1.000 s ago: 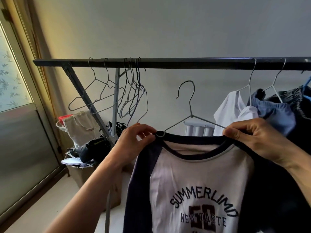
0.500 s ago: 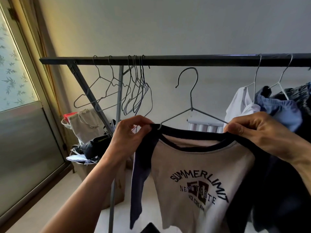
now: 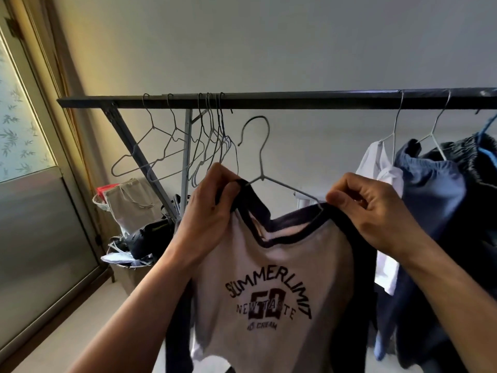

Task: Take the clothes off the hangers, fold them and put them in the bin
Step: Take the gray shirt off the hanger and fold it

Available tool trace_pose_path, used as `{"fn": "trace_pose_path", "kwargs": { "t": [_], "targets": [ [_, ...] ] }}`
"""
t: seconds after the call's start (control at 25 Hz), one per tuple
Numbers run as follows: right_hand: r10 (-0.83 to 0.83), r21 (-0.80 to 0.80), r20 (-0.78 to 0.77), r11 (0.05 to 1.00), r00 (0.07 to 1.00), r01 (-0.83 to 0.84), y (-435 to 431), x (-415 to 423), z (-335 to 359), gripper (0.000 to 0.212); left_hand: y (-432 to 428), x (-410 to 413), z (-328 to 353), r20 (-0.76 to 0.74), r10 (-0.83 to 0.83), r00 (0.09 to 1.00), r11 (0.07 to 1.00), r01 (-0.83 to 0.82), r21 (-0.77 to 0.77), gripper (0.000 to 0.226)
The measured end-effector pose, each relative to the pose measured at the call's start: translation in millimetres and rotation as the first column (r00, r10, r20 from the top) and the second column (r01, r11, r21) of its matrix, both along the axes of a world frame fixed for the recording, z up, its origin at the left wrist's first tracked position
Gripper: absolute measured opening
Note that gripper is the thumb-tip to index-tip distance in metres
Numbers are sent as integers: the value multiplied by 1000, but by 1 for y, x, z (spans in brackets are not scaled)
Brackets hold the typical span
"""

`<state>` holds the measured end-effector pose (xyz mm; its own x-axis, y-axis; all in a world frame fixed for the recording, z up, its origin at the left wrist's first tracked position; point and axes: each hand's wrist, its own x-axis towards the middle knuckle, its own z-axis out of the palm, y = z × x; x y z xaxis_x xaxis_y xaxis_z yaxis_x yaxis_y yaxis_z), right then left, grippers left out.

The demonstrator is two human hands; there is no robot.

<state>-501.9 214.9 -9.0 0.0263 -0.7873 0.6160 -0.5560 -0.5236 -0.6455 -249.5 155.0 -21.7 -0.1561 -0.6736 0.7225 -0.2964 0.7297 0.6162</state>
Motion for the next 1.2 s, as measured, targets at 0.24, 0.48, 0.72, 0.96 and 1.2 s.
{"fn": "trace_pose_path", "kwargs": {
  "t": [0.24,0.48,0.72,0.96,1.2],
  "targets": [
    [-93,-30,18,995,996,94,-7,-9,-15,25,-7,35,-4,-136,209,968,978,-207,33,13],
    [145,172,341,962,929,-213,-3,5,-11,50,-5,34,-18,-170,249,954,967,-236,95,24],
    [24,264,509,947,860,-183,-3,20,0,43,-2,27,-38,-159,279,947,952,-250,179,15],
    [67,302,653,891,755,-340,0,30,17,36,-3,26,-49,-125,295,947,939,-264,219,19],
    [70,72,785,977,616,-203,-12,27,37,39,-17,30,-42,-262,348,900,902,-245,355,16]
  ]
}}
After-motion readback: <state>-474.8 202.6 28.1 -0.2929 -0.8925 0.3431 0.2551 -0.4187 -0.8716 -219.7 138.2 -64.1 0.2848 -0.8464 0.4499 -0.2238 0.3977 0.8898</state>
